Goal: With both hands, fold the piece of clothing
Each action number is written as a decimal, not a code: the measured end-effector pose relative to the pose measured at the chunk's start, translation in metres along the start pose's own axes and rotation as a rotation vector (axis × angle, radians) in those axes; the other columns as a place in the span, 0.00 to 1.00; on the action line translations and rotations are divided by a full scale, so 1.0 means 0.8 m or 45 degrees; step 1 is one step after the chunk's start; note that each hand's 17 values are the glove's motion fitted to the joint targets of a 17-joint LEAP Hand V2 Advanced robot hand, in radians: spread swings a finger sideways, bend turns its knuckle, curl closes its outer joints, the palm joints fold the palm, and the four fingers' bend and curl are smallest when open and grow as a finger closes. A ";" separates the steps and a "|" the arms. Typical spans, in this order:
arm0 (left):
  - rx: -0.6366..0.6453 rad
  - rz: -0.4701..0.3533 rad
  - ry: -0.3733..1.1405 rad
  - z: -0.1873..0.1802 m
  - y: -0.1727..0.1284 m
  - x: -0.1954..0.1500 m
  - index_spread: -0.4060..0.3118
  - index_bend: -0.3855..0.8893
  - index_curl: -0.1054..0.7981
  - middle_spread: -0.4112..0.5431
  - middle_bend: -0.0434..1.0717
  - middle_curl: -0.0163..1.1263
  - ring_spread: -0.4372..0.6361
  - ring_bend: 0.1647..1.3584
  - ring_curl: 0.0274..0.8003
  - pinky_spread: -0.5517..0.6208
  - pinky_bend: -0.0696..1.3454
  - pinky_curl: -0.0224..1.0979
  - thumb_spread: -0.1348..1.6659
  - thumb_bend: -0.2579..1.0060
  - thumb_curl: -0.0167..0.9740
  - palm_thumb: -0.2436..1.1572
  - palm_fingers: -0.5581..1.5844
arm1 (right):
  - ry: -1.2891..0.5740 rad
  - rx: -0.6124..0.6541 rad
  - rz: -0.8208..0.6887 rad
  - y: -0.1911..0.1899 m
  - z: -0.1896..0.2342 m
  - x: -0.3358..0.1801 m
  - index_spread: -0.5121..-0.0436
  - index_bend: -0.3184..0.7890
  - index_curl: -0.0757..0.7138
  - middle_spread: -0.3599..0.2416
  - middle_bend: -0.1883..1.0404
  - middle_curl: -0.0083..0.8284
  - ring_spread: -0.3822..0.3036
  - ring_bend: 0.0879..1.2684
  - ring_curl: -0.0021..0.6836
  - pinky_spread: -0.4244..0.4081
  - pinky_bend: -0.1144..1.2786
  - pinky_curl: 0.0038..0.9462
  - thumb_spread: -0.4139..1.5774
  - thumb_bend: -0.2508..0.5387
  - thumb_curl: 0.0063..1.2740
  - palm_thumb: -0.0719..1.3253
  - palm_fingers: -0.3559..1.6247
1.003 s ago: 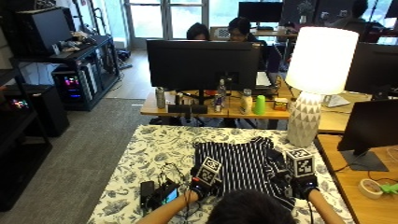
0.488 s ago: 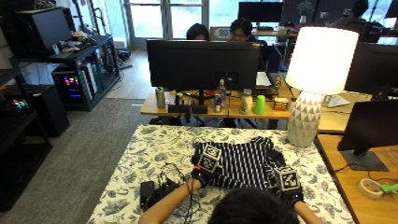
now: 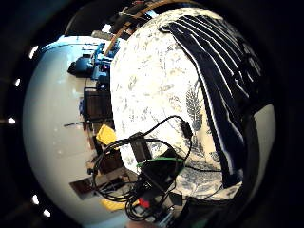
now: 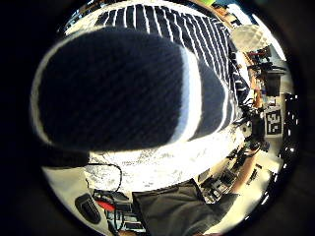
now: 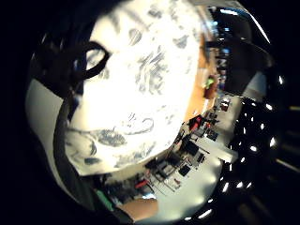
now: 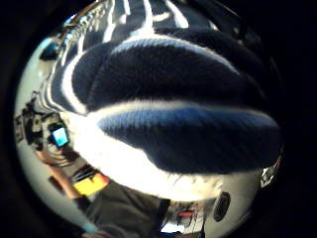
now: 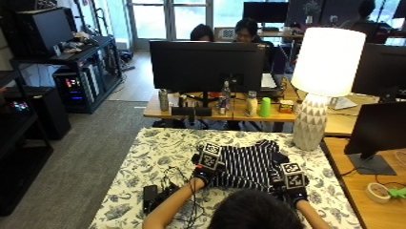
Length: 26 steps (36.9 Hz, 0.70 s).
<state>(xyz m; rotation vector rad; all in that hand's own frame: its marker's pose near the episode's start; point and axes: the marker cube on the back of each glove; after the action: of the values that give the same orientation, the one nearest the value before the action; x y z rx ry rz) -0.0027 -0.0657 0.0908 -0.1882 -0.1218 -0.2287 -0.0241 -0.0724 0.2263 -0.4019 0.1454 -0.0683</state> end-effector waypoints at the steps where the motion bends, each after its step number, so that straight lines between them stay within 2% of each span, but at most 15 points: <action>1: 0.007 0.008 -0.003 0.000 0.000 0.000 0.26 0.40 0.48 0.10 0.47 0.47 0.07 0.51 0.57 0.13 0.58 0.45 0.96 0.39 0.35 0.71 0.80 | 0.050 0.034 0.040 -0.006 0.000 0.006 0.46 0.43 0.31 0.61 0.42 0.39 0.62 0.58 0.55 0.46 0.79 0.40 0.74 0.39 0.27 0.67 0.54; 3: 0.024 0.036 -0.011 0.002 0.000 0.001 0.27 0.40 0.48 0.10 0.47 0.47 0.07 0.51 0.57 0.13 0.57 0.45 0.96 0.40 0.35 0.70 0.80 | 0.146 0.088 0.114 -0.016 0.000 0.019 0.46 0.42 0.30 0.56 0.42 0.38 0.53 0.56 0.52 0.37 0.76 0.37 0.75 0.41 0.28 0.70 0.61; 4: 0.024 0.052 -0.015 0.006 -0.002 0.001 0.26 0.40 0.48 0.10 0.47 0.47 0.07 0.51 0.57 0.13 0.57 0.45 0.96 0.40 0.35 0.70 0.80 | 0.175 0.105 0.127 -0.017 -0.001 0.022 0.46 0.42 0.31 0.52 0.42 0.39 0.49 0.55 0.52 0.34 0.75 0.37 0.75 0.42 0.28 0.72 0.64; 5: 0.015 0.061 -0.022 0.013 -0.009 0.001 0.26 0.40 0.48 0.10 0.47 0.48 0.07 0.51 0.57 0.13 0.57 0.44 0.96 0.40 0.35 0.70 0.80 | 0.195 0.115 0.127 -0.017 -0.003 0.023 0.46 0.43 0.33 0.49 0.47 0.42 0.43 0.56 0.53 0.31 0.72 0.36 0.75 0.44 0.29 0.74 0.71; 7: -0.019 0.059 -0.038 0.033 -0.028 -0.004 0.27 0.40 0.48 0.10 0.47 0.48 0.08 0.50 0.57 0.13 0.56 0.44 0.96 0.41 0.35 0.70 0.80 | 0.220 0.124 0.111 -0.012 -0.009 0.023 0.48 0.43 0.35 0.44 0.48 0.44 0.38 0.55 0.54 0.28 0.69 0.36 0.75 0.45 0.29 0.76 0.75; 9: -0.054 0.063 -0.040 0.047 -0.039 -0.008 0.27 0.40 0.48 0.10 0.47 0.49 0.08 0.50 0.57 0.14 0.55 0.44 0.96 0.41 0.35 0.70 0.80 | 0.236 0.115 0.091 -0.002 -0.016 0.023 0.50 0.43 0.38 0.41 0.49 0.46 0.33 0.55 0.56 0.25 0.67 0.38 0.75 0.46 0.30 0.78 0.77; 15: -0.164 0.133 -0.033 0.048 -0.020 -0.022 0.27 0.40 0.48 0.10 0.46 0.50 0.08 0.49 0.58 0.14 0.54 0.44 0.96 0.43 0.34 0.70 0.79 | 0.236 0.018 0.002 0.028 -0.039 0.020 0.51 0.42 0.43 0.34 0.50 0.49 0.26 0.53 0.59 0.18 0.63 0.39 0.75 0.45 0.30 0.81 0.80; 21: -0.277 0.237 0.004 0.008 0.022 -0.041 0.27 0.40 0.48 0.11 0.44 0.51 0.08 0.47 0.57 0.14 0.53 0.44 0.97 0.44 0.34 0.69 0.79 | 0.221 -0.164 -0.141 0.067 -0.089 0.024 0.51 0.40 0.45 0.29 0.49 0.51 0.21 0.51 0.60 0.16 0.61 0.39 0.74 0.41 0.29 0.81 0.81; 24: -0.286 0.259 0.015 -0.021 0.030 -0.048 0.27 0.40 0.48 0.11 0.44 0.51 0.08 0.47 0.57 0.14 0.52 0.44 0.97 0.45 0.34 0.69 0.79 | 0.229 -0.149 -0.122 0.070 -0.130 0.033 0.51 0.40 0.45 0.27 0.48 0.51 0.20 0.51 0.60 0.15 0.61 0.40 0.75 0.40 0.28 0.81 0.80; 26: -0.332 0.204 0.025 -0.044 0.027 -0.056 0.27 0.40 0.48 0.11 0.44 0.51 0.08 0.47 0.57 0.14 0.52 0.44 0.97 0.46 0.34 0.69 0.79 | 0.237 -0.096 -0.076 0.065 -0.162 0.039 0.51 0.40 0.45 0.26 0.48 0.52 0.19 0.50 0.60 0.14 0.61 0.40 0.75 0.39 0.28 0.81 0.80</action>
<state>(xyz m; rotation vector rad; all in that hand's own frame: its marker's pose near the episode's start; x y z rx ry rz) -0.0377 -0.0428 0.0468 -0.4532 -0.0563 -0.0855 -0.0114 -0.0777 0.0844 -0.4747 0.3200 -0.1595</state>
